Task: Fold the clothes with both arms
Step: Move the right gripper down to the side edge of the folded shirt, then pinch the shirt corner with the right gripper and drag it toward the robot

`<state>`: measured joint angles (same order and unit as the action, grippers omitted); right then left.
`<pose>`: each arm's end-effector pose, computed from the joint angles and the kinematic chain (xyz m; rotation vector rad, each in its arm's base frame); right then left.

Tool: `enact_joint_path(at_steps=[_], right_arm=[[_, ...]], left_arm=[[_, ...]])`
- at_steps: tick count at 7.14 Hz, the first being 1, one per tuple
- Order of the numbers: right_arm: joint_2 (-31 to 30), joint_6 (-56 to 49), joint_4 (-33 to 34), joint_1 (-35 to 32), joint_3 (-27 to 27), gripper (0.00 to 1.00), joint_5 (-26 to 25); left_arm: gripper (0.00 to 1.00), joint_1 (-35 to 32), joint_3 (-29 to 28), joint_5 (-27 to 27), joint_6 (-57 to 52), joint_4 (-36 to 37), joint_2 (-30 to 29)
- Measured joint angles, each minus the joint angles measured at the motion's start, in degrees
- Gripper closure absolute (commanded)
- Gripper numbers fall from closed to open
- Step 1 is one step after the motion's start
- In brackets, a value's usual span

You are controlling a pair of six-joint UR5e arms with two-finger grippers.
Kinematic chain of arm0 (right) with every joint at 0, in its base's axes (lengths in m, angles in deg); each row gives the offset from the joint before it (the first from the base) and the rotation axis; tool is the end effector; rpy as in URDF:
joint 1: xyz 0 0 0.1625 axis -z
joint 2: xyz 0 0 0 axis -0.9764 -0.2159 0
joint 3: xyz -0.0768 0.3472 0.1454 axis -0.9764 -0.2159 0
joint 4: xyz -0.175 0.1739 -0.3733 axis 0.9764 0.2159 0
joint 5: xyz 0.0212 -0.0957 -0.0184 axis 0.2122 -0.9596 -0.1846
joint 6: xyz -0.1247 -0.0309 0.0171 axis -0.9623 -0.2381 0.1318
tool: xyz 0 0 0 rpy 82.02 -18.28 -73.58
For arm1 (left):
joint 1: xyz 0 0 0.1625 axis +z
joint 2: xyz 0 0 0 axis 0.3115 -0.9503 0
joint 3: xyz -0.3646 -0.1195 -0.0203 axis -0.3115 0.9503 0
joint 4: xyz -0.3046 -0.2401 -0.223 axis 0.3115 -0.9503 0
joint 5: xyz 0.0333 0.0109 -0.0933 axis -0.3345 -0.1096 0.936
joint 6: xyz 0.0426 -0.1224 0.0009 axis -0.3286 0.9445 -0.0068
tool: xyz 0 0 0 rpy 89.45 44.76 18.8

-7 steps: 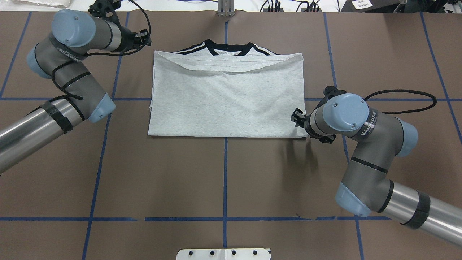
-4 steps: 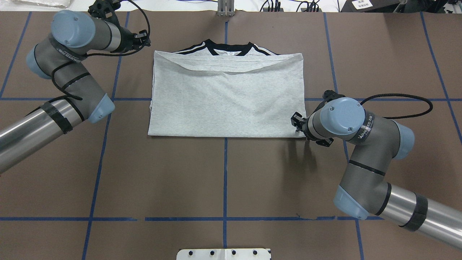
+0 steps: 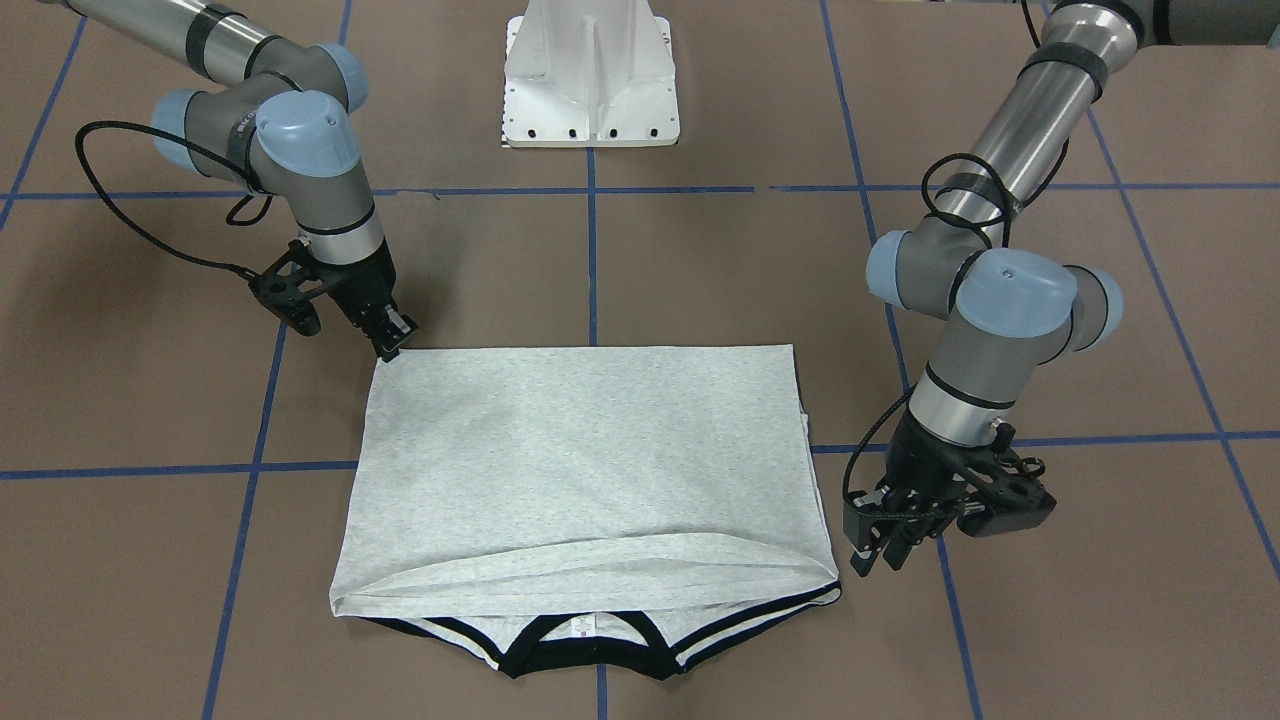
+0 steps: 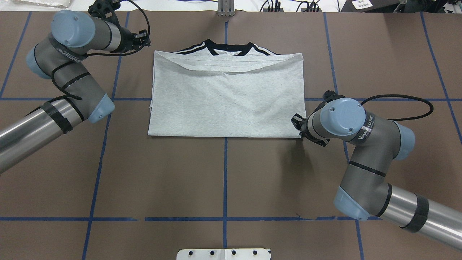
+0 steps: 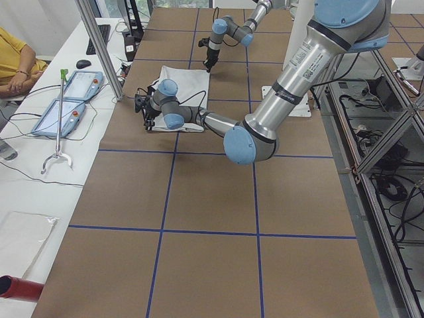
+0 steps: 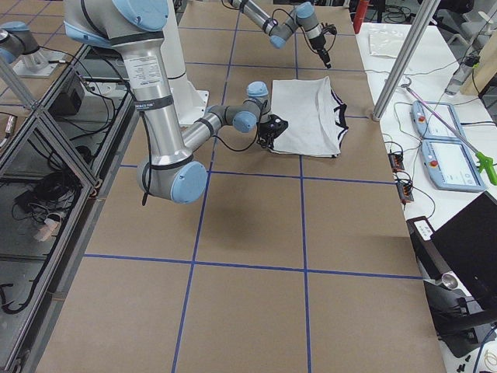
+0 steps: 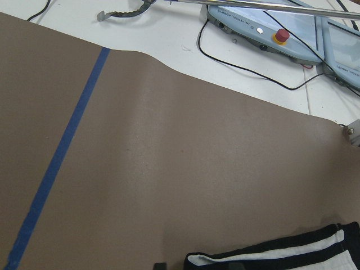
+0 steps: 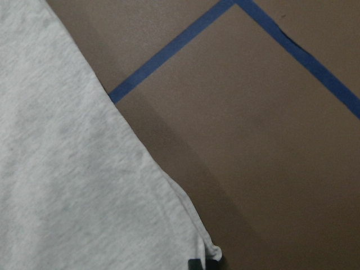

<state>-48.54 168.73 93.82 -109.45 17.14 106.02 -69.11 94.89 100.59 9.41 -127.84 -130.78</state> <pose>-0.4988 -0.4457 0.3373 -0.0442 -0.8007 0.7682 0.4256 -0.6947 0.3307 0.4477 1.0256 -0.4461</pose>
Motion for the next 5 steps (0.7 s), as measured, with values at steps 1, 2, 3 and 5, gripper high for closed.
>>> enact_joint_path(at_steps=[1,2,3,5], right_arm=[[-0.5,0.0,0.2,0.0,1.3,1.0,0.3],[-2.5,0.0,0.5,0.2,4.4,1.0,0.9],[-5.8,0.0,0.7,1.4,8.8,1.0,2.0],[-12.8,0.0,0.8,7.1,17.7,1.0,5.8]], left_arm=[[0.52,0.0,0.1,0.0,0.1,0.0,-0.1],[0.52,0.1,0.7,0.1,0.2,0.1,-0.1],[0.52,0.1,2.0,0.3,0.3,0.3,-0.1],[0.52,0.2,6.8,4.7,1.3,0.9,1.7]])
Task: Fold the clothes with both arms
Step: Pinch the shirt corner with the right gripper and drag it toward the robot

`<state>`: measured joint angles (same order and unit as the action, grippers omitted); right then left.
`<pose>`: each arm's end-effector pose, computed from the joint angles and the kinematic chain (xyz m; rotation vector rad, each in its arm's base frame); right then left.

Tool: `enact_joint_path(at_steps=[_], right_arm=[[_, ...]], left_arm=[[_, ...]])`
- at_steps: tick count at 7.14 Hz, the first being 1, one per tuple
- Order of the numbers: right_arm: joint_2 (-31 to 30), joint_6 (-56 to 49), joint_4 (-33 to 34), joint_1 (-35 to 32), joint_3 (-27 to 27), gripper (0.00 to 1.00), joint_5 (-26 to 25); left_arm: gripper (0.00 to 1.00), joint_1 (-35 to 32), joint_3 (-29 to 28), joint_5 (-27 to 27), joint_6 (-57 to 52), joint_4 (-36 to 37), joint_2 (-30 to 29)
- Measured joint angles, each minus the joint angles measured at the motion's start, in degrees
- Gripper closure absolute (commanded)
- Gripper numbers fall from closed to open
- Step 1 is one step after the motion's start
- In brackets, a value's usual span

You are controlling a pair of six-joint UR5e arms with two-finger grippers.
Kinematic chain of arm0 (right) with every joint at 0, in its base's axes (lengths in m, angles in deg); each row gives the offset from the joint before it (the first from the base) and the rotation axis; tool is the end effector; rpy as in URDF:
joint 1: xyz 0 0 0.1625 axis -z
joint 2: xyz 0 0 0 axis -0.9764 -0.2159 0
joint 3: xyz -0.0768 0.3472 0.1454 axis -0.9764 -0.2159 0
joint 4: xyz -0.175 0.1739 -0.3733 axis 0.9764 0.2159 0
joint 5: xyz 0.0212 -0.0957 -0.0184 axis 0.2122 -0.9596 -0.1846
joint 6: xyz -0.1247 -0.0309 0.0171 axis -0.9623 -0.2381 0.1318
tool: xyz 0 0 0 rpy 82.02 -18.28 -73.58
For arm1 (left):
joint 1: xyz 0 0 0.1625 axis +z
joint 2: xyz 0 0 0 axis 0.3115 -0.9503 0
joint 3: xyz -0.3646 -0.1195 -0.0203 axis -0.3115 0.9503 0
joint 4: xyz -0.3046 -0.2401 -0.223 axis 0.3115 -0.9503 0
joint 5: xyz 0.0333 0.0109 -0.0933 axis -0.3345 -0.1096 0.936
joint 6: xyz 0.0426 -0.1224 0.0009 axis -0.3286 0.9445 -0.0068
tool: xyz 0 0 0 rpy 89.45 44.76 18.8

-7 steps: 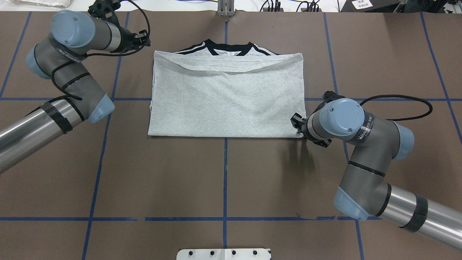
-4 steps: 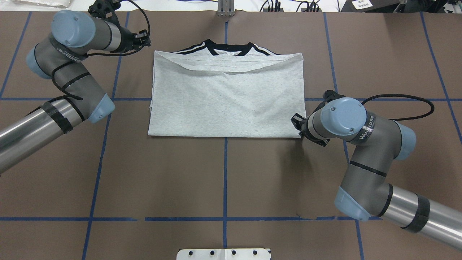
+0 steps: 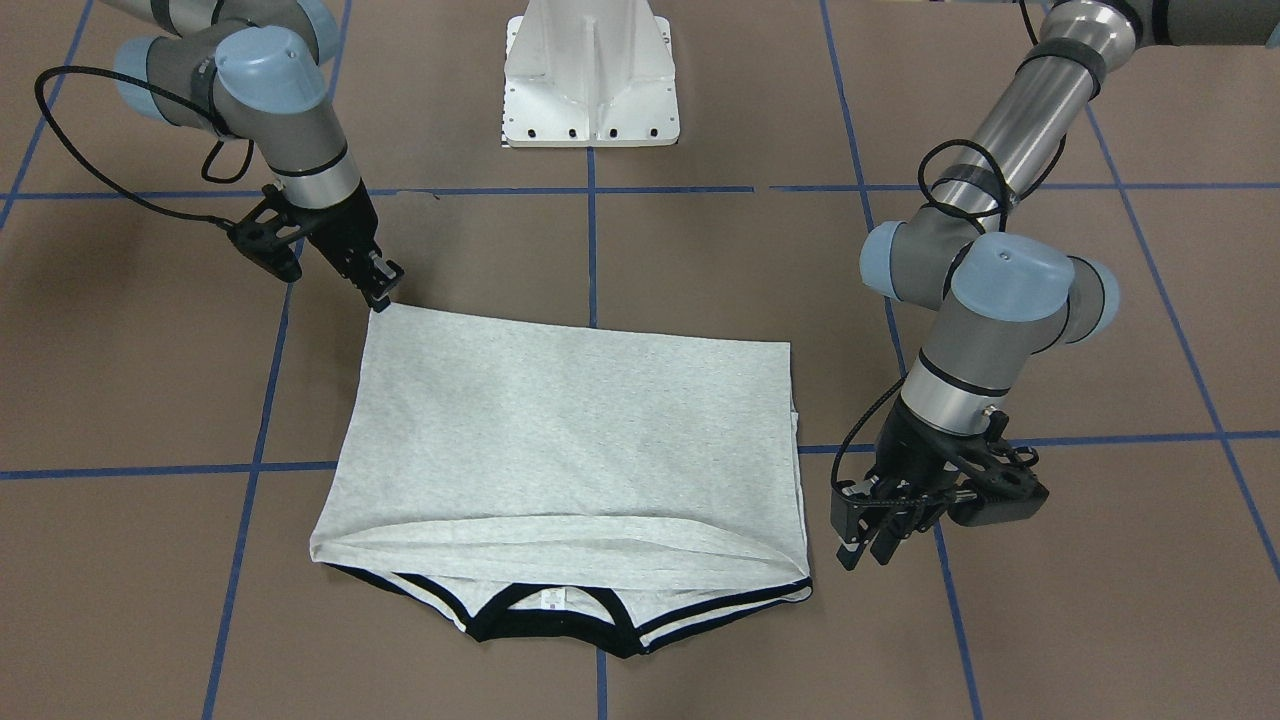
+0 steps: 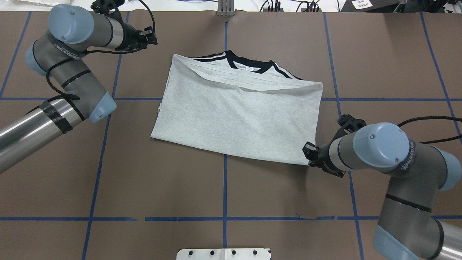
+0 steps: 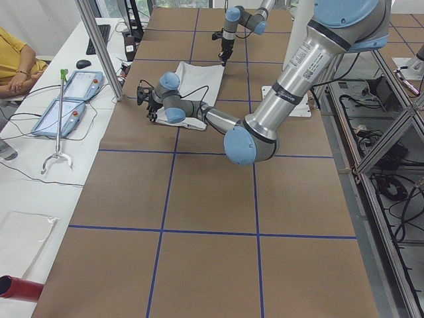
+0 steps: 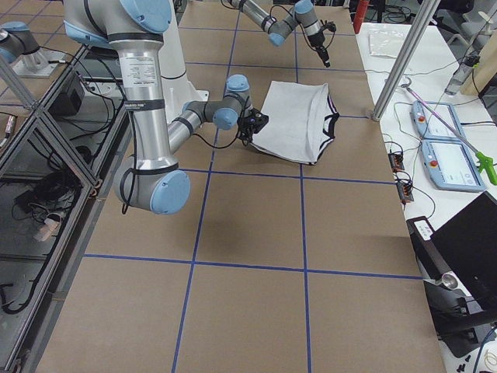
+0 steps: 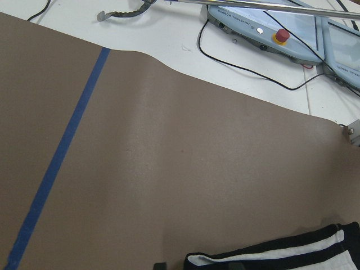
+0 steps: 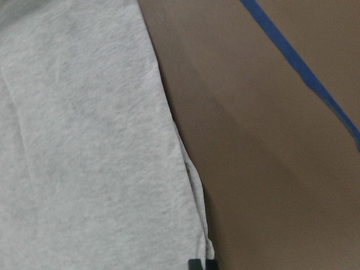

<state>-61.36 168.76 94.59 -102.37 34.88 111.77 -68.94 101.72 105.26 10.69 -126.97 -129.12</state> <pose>-0.4612 -0.3257 0.3119 -0.1827 -0.8641 0.5950 0.4197 -0.6674 0.2877 0.4131 1.1257 -0.3976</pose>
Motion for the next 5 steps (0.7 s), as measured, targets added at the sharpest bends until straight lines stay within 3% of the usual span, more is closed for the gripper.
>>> enact_joint_path(at_steps=[3,4,5], right_arm=[[-6.2,4.2,0.0,15.2,8.0,1.0,3.7],[-6.8,5.7,0.0,19.9,9.4,0.01,3.9],[-7.2,6.4,0.0,23.0,10.1,0.0,3.9]], left_arm=[[0.51,1.1,14.4,8.8,7.1,0.1,9.0],[0.5,2.7,17.0,9.9,10.6,0.1,10.0],[0.5,4.2,18.8,10.4,13.6,0.1,10.6]])
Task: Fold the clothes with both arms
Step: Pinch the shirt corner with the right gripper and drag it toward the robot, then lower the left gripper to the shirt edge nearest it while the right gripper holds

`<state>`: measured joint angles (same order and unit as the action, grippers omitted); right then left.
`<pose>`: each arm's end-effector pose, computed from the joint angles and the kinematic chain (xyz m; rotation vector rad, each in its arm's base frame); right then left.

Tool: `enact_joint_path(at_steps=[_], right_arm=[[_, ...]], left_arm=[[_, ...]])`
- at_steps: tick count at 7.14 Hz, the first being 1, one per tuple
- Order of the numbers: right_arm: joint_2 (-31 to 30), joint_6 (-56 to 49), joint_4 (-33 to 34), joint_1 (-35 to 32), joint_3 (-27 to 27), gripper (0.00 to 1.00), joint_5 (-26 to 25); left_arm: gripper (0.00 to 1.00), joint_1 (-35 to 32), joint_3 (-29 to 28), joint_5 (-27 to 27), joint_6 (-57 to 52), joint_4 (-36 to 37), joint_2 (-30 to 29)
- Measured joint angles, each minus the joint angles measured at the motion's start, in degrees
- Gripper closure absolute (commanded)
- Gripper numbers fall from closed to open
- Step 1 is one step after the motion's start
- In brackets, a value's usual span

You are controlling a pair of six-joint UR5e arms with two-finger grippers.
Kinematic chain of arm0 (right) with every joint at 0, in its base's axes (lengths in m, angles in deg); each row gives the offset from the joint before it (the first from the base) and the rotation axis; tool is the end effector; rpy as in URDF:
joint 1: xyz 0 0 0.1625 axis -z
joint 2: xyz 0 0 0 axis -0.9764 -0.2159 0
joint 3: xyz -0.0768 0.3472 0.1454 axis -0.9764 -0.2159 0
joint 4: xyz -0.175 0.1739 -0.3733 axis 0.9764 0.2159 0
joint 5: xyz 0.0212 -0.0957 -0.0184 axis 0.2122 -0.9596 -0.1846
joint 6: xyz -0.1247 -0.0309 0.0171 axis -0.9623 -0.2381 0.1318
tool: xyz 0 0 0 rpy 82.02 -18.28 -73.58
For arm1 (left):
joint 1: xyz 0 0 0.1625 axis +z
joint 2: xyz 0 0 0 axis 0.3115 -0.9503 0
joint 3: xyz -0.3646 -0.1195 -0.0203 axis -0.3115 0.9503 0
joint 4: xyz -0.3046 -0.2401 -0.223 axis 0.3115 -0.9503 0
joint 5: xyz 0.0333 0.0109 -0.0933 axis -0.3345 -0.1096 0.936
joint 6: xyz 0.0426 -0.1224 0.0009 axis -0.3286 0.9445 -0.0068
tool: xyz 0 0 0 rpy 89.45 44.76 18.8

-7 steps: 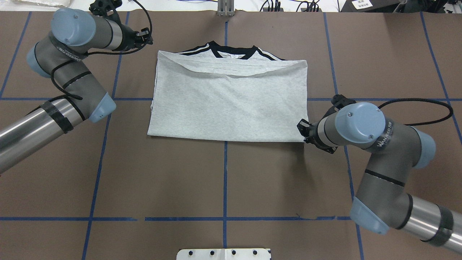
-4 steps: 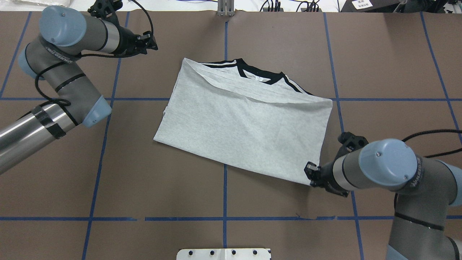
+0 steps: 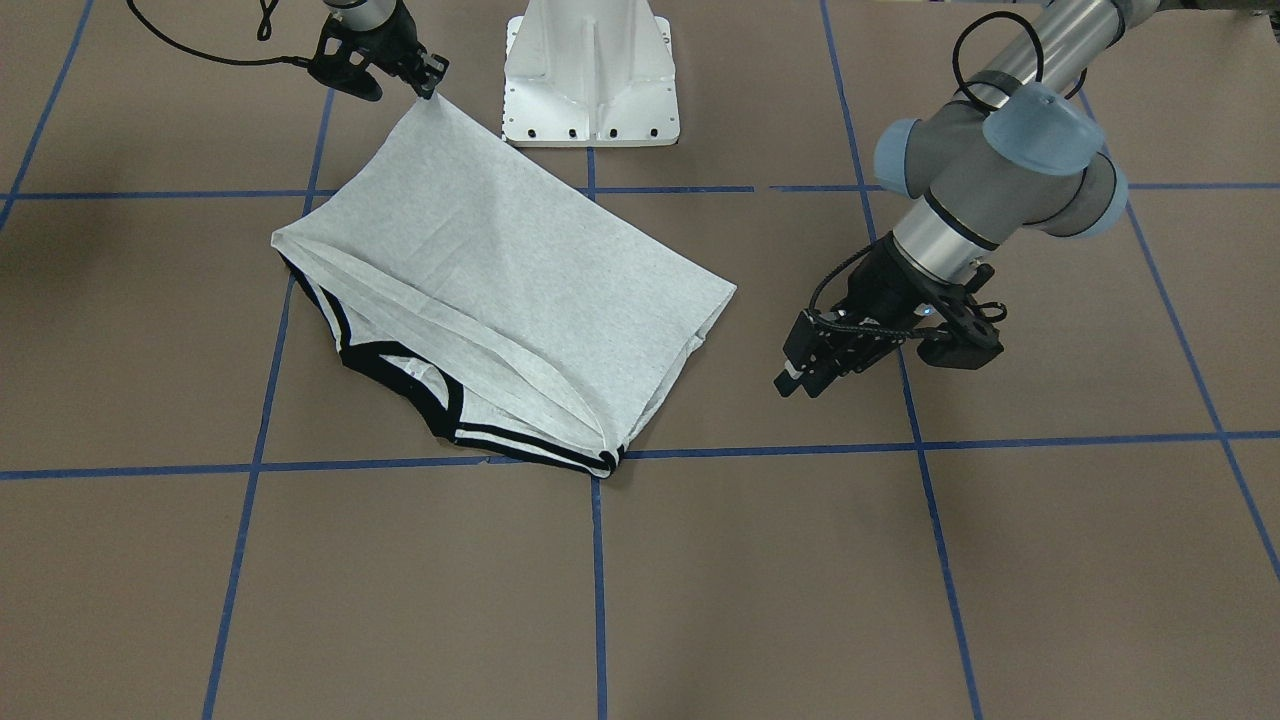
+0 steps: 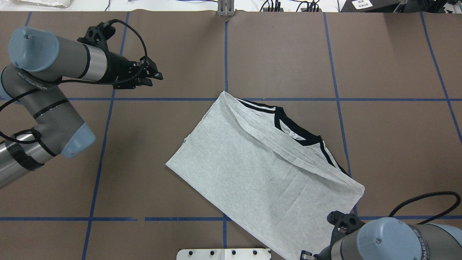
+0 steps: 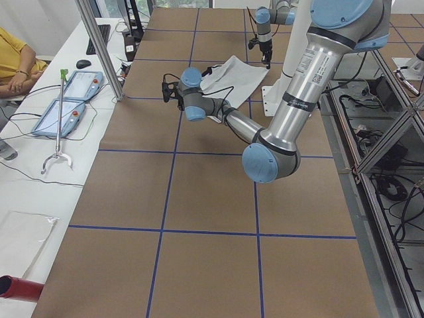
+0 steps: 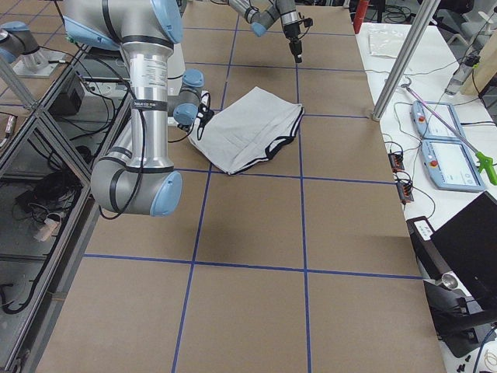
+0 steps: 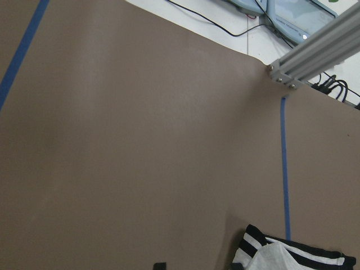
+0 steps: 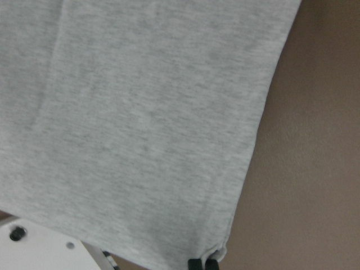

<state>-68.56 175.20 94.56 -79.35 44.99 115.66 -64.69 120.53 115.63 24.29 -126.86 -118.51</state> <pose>-0.4896 -0.1090 0.2869 -0.4612 -0.8145 0.2834 0.4141 -0.5460 0.2447 0.1487 1.3436 -0.3746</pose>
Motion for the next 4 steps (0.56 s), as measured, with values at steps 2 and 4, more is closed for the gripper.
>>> enact_joint_path(at_steps=[2,4], right_arm=[[-0.3,1.2,0.0,-0.5,0.6,0.0,-0.1],[0.2,1.5,0.0,-9.7,0.7,0.0,-0.1]], left_arm=[[0.42,3.7,2.9,-0.3,5.7,-0.1,2.4],[0.35,9.4,6.1,-3.3,13.0,0.1,5.6]])
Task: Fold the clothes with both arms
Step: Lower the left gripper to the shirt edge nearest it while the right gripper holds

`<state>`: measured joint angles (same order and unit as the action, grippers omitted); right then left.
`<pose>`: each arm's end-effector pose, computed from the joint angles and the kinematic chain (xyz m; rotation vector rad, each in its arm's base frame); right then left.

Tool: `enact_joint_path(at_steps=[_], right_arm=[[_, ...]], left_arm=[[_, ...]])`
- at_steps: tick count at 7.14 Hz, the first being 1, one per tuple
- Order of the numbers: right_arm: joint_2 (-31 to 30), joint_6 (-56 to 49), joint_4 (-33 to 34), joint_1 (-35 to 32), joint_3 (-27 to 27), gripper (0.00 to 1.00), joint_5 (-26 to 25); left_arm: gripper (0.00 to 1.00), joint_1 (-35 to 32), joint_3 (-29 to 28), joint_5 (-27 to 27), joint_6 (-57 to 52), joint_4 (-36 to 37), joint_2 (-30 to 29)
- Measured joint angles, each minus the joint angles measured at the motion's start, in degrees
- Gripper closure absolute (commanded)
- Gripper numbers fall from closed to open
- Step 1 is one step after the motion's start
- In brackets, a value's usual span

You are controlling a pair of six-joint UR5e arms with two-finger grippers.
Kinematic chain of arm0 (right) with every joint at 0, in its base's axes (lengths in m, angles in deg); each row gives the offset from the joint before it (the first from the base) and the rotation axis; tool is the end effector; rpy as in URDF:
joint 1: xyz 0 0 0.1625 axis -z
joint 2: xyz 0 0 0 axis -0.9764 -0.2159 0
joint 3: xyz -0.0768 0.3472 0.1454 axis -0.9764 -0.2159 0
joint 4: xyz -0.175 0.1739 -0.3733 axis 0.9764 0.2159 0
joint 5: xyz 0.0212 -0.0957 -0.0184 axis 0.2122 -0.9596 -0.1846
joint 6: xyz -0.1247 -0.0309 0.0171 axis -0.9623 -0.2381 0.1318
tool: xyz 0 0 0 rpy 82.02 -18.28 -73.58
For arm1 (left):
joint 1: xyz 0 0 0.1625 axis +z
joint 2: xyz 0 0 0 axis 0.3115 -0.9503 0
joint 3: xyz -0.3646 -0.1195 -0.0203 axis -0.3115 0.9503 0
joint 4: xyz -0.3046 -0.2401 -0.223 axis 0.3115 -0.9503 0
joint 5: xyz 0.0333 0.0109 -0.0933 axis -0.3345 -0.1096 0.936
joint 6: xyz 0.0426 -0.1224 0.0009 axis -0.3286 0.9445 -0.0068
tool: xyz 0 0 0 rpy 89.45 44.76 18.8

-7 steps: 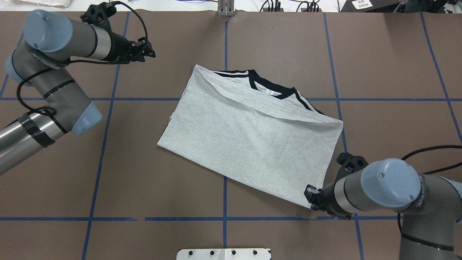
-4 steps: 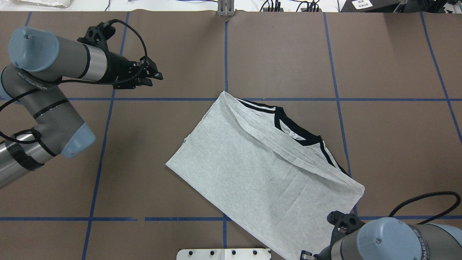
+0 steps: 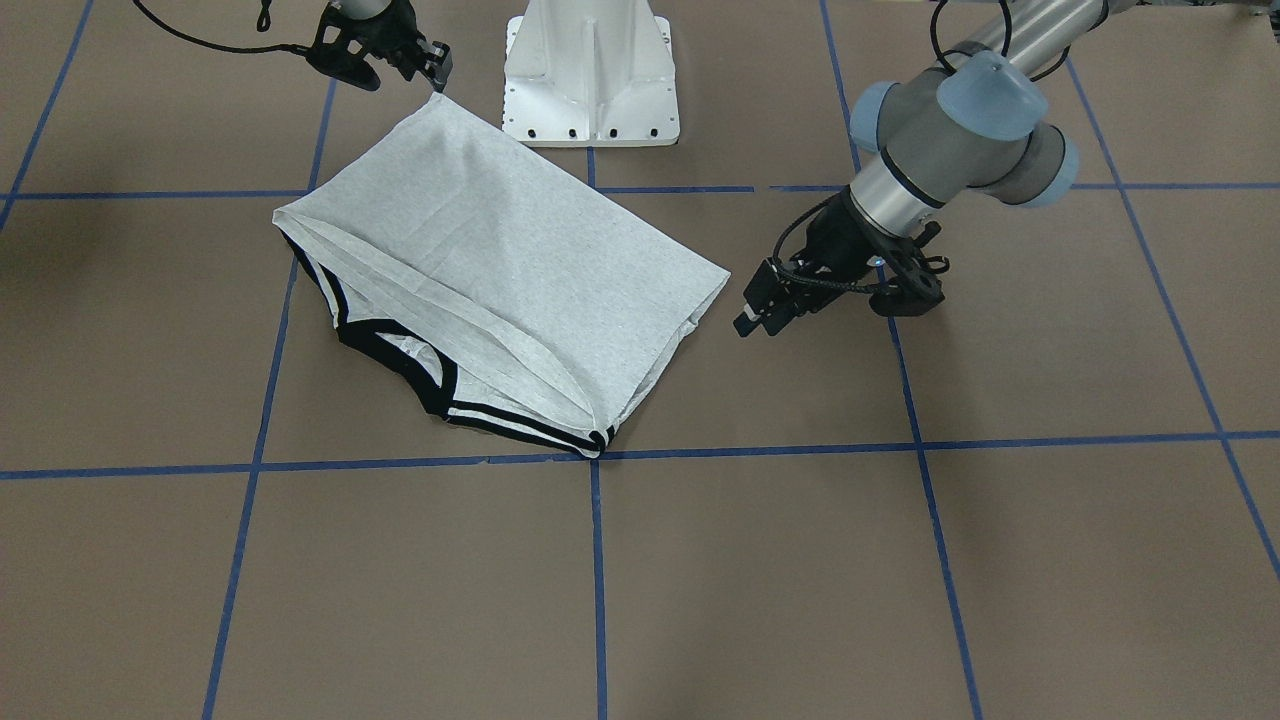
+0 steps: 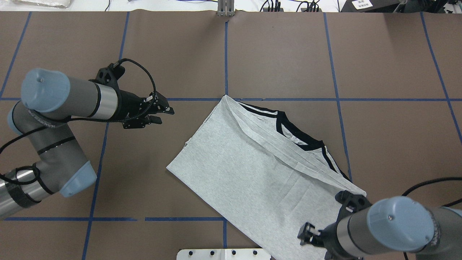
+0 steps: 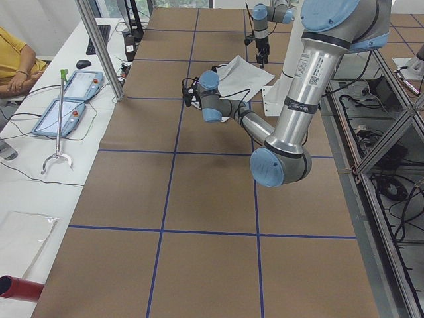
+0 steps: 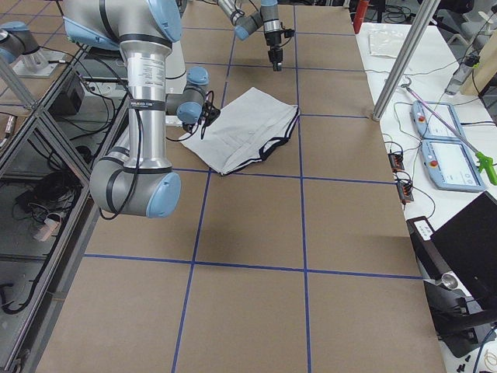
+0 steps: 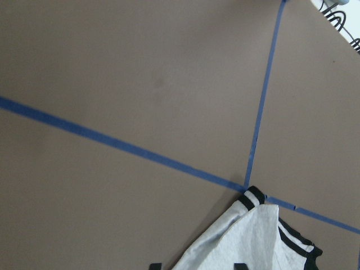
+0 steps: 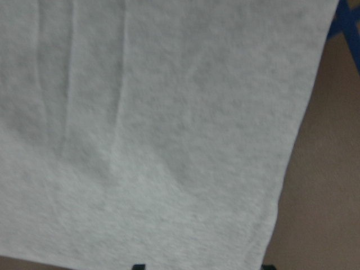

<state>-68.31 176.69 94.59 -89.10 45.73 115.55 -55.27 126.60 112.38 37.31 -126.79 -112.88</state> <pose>-0.4612 -0.1900 0.2785 -0.4033 -0.8678 0.4616 0.4669 -0.4557 0.2562 -0.0655 1.3550 -0.4634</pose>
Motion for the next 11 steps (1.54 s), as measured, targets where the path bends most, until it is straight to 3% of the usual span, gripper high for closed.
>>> enact_joint_path(at_steps=[3,6,7,8,9,11], right_arm=[[3.8,-0.5,0.0,-13.2,-1.1,0.0,0.0],[7.6,-0.6,0.1,-15.2,-3.8,0.0,-0.3],[7.9,-0.6,0.1,-15.4,-4.1,0.0,-0.4],[8.0,-0.6,0.1,-15.4,-4.3,0.0,-0.4],[8.1,-0.6,0.1,-15.5,-4.3,0.0,-0.4],[8.2,-0.6,0.1,-15.4,-4.4,0.0,-0.5]], left_arm=[[0.35,8.4,0.7,-7.7,6.0,4.0,2.2],[0.35,10.6,0.9,-9.2,7.8,9.3,2.2],[0.41,11.2,0.7,-9.2,7.9,9.9,2.3],[0.78,11.5,0.7,-9.2,7.9,10.2,2.3],[1.0,11.7,0.9,-9.2,8.2,10.3,2.2],[1.0,11.7,1.2,-9.3,8.7,10.4,2.2]])
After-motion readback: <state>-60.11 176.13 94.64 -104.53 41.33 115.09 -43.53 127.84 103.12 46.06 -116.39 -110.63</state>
